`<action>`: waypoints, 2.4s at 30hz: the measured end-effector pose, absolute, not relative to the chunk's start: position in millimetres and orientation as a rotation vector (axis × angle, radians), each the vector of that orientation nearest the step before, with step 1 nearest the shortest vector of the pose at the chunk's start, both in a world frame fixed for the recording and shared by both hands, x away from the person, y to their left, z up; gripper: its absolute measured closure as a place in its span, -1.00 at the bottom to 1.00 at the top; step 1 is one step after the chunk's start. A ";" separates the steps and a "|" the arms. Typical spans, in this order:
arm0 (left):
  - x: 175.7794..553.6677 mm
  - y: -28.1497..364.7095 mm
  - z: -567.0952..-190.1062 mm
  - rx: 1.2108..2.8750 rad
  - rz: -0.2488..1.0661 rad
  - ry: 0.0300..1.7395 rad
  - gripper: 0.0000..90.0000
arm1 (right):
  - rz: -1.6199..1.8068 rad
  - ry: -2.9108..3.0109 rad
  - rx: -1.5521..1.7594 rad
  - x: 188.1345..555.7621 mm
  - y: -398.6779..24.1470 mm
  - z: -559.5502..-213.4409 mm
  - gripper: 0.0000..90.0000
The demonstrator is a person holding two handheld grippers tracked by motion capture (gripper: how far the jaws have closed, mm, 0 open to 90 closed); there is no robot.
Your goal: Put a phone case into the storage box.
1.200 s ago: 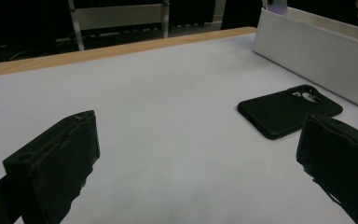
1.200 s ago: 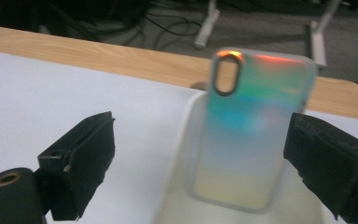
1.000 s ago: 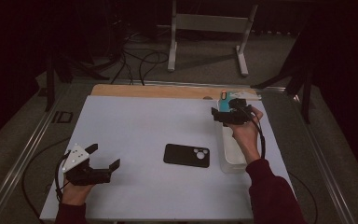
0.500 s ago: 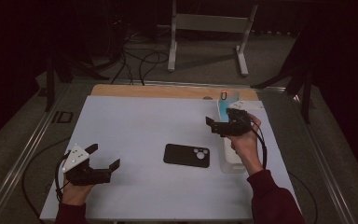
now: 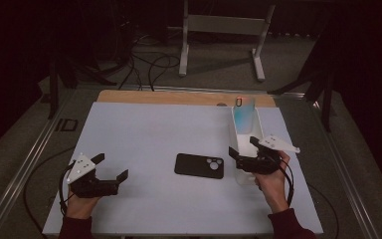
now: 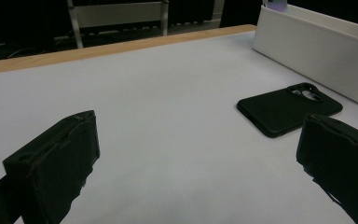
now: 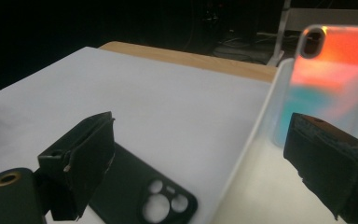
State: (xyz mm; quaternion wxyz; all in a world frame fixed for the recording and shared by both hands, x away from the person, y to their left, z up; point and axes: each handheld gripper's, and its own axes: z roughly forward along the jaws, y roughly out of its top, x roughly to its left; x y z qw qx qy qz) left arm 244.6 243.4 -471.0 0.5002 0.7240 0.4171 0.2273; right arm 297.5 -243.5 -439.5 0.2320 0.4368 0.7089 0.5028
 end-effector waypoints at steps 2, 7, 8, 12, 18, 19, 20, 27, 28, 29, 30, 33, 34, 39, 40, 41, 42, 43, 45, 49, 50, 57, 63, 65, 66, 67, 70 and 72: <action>244.8 243.5 -470.9 1.746 0.548 1.009 -1.00 | 1.401 1.938 1.203 290.8 -247.5 -443.6 -0.81; 245.5 242.2 -470.9 1.753 0.548 1.007 -1.00 | 1.424 1.917 1.177 276.8 -254.2 -452.3 -0.81; 245.5 242.1 -470.9 1.754 0.548 1.006 -1.00 | 1.434 1.911 1.174 274.0 -255.0 -454.2 -0.81; 246.4 242.3 -471.1 1.754 0.547 1.004 -1.00 | 1.400 1.915 1.123 266.1 -254.6 -460.3 -0.81; 246.9 241.6 -471.5 1.758 0.547 1.001 -1.00 | 1.417 1.911 1.112 256.3 -257.1 -463.8 -0.81; 246.8 241.2 -471.6 1.761 0.547 0.999 -1.00 | 1.420 1.911 1.108 255.3 -257.6 -463.8 -0.81; 246.7 240.8 -471.8 1.761 0.546 0.998 -1.00 | 1.423 1.908 1.113 254.5 -258.0 -463.8 -0.81; 247.4 239.5 -471.8 1.763 0.545 0.995 -1.00 | 1.434 1.899 1.118 252.4 -259.7 -464.9 -0.81; 247.5 238.7 -471.8 1.765 0.544 0.992 -1.00 | 1.432 1.898 1.119 252.5 -259.7 -465.2 -0.81; 247.7 237.3 -471.9 1.769 0.543 0.990 -1.00 | 1.435 1.899 1.121 252.4 -259.7 -465.6 -0.81; 247.7 237.3 -471.9 1.769 0.543 0.990 -1.00 | 1.435 1.899 1.121 252.4 -259.7 -465.6 -0.81; 248.5 233.8 -471.5 1.778 0.543 0.980 -1.00 | 1.431 1.904 1.121 251.8 -259.5 -466.7 -0.81; 248.9 232.8 -471.1 1.782 0.545 0.978 -1.00 | 1.435 1.902 1.124 251.9 -259.8 -466.7 -0.81; 251.6 228.2 -469.6 1.795 0.544 0.966 -1.00 | 1.443 1.895 1.125 251.5 -261.4 -465.8 -0.81; 252.2 226.9 -469.1 1.799 0.543 0.963 -1.00 | 1.444 1.895 1.126 251.3 -262.0 -466.0 -0.81; 252.8 226.0 -468.8 1.803 0.543 0.961 -1.00 | 1.446 1.895 1.128 250.8 -262.4 -466.2 -0.81; 253.8 224.5 -468.3 1.806 0.544 0.957 -1.00 | 1.447 1.893 1.130 250.6 -262.8 -466.2 -0.81; 255.1 222.5 -467.6 1.807 0.541 0.953 -1.00 | 1.448 1.891 1.129 250.5 -263.2 -466.4 -0.81; 257.6 219.5 -466.2 1.816 0.541 0.945 -1.00 | 1.448 1.888 1.132 250.1 -264.3 -466.0 -0.81; 265.6 209.7 -462.9 1.840 0.533 0.921 -1.00 | 1.454 1.878 1.135 249.4 -265.9 -464.8 -0.81; 267.8 207.1 -462.3 1.845 0.530 0.916 -1.00 | 1.457 1.877 1.131 249.4 -266.3 -464.6 -0.81; 286.2 185.3 -459.3 1.898 0.495 0.877 -1.00 | 1.458 1.871 1.136 250.0 -267.4 -464.8 -0.81; 303.5 162.6 -459.5 1.938 0.465 0.853 -1.00 | 1.462 1.865 1.139 249.8 -268.0 -464.0 -0.81; 308.9 155.1 -459.8 1.950 0.455 0.843 -0.99 | 1.462 1.866 1.138 249.9 -268.2 -464.1 -0.81; 311.5 151.4 -460.2 1.951 0.449 0.842 -0.98 | 1.460 1.866 1.139 250.0 -268.1 -464.2 -0.81; 313.5 149.0 -460.6 1.956 0.446 0.840 -0.97 | 1.457 1.867 1.138 250.0 -268.1 -464.2 -0.81; 319.4 141.6 -462.2 1.970 0.435 0.830 -0.93 | 1.460 1.866 1.137 250.0 -268.3 -464.1 -0.81; 326.3 134.7 -465.1 1.980 0.432 0.828 -0.93 | 1.462 1.865 1.137 250.0 -268.4 -464.1 -0.81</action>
